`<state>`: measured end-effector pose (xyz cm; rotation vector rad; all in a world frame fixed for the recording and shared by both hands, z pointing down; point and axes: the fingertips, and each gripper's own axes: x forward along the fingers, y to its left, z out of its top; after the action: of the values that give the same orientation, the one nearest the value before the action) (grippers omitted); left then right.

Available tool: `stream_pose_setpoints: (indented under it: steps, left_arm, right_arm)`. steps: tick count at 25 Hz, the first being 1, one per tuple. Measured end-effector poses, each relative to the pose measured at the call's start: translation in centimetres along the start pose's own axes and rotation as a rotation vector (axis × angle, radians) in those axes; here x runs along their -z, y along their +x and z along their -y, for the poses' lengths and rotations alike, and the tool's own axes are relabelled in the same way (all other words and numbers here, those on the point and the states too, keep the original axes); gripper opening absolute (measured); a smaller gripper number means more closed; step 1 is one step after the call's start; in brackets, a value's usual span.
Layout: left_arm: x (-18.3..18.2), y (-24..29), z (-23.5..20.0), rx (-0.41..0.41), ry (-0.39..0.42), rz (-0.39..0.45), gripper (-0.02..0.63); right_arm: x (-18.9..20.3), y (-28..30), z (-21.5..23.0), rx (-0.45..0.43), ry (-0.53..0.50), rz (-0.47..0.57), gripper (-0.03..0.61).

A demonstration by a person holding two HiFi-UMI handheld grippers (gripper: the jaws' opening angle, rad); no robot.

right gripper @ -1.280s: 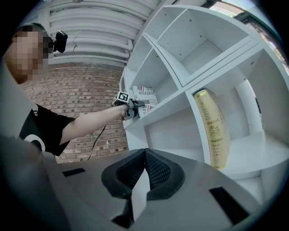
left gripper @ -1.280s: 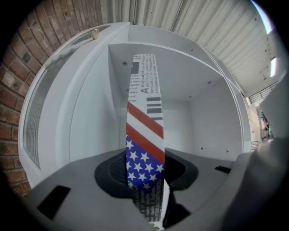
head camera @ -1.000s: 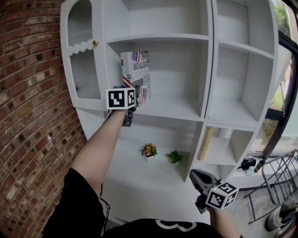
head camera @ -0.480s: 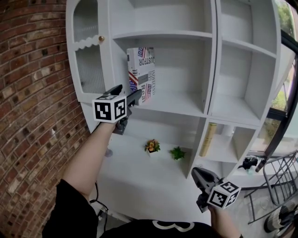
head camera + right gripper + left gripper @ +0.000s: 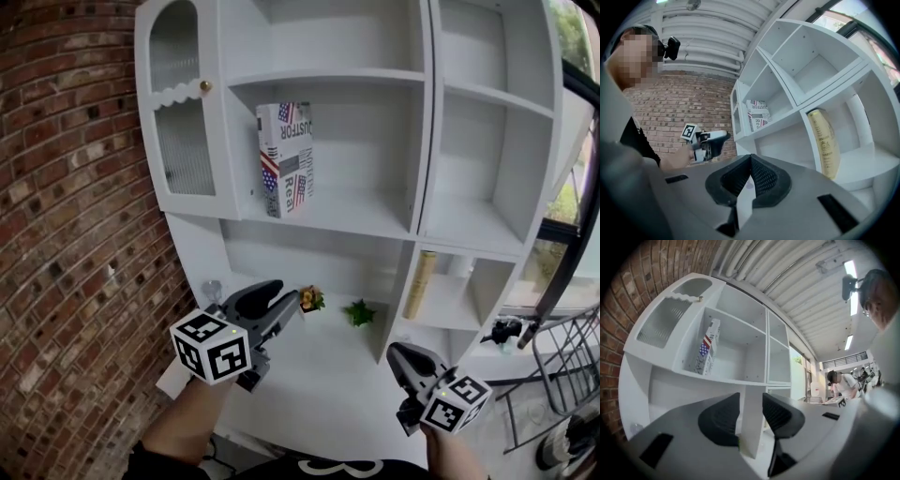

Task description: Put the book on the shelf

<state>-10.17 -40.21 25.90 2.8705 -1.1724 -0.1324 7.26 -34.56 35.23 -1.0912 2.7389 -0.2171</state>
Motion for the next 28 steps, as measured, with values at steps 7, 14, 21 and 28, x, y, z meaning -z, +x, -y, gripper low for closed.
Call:
stream_pose_setpoints:
  steps: [7, 14, 21, 28]
  left_arm:
    - [5.6, -1.6, 6.2, 0.087, -0.129, 0.035, 0.052]
    - [9.1, -2.0, 10.1, 0.159, -0.094, -0.003, 0.003]
    - [10.4, -3.2, 10.4, 0.149, -0.130, 0.005, 0.003]
    - [10.3, -2.8, 11.1, 0.177, -0.098, 0.026, 0.003]
  right_arm:
    - [-0.3, 0.0, -1.6, -0.038, 0.000, 0.011, 0.011]
    - [1.3, -0.3, -3.2, -0.077, 0.004, -0.003, 0.011]
    - [2.4, -0.6, -5.5, -0.179, -0.032, -0.007, 0.009]
    - [3.7, -1.1, -5.5, -0.183, -0.081, -0.020, 0.009]
